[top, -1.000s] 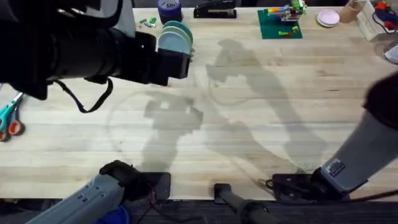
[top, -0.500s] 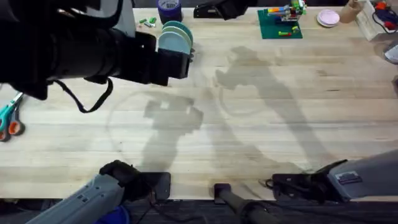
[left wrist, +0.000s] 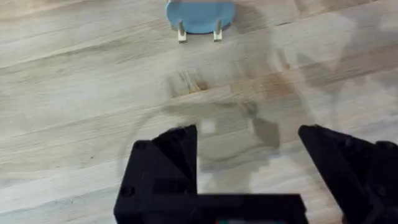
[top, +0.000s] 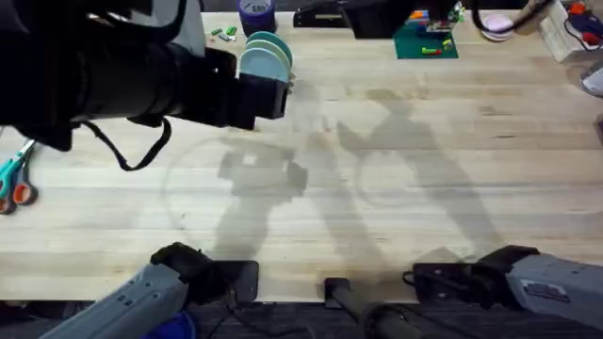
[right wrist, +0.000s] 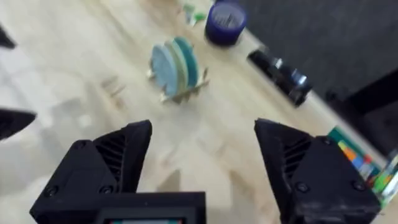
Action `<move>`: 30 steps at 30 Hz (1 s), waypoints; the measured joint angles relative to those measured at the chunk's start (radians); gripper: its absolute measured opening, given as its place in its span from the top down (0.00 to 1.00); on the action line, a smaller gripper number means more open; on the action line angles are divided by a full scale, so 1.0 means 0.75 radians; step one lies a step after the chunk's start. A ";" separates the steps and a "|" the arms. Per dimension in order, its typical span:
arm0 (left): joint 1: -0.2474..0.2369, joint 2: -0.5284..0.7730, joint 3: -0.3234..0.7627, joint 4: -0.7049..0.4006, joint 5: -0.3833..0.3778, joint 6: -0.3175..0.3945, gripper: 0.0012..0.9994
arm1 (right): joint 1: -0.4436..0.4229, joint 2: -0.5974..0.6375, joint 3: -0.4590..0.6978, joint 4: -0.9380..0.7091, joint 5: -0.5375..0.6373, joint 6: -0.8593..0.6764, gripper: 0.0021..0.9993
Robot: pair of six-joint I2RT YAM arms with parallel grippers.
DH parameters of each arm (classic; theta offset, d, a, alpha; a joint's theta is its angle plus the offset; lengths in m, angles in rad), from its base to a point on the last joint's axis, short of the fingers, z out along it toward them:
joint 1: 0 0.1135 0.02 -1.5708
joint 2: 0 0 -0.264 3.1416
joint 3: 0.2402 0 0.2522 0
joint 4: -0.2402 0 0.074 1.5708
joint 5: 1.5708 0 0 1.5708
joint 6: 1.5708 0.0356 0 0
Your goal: Pick up the plates from the table one by one and place each into a slot on the dish rack.
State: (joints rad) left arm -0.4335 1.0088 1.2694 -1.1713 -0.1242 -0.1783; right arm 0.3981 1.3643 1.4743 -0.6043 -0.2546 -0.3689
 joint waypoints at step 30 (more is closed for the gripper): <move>0.000 0.000 0.000 0.000 0.000 0.000 0.01 | 0.002 -0.023 -0.026 -0.485 0.000 0.104 0.00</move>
State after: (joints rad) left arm -0.4335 1.0088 1.2694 -1.1713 -0.1242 -0.1783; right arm 0.3992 1.3468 1.4551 -0.9680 -0.2546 -0.2913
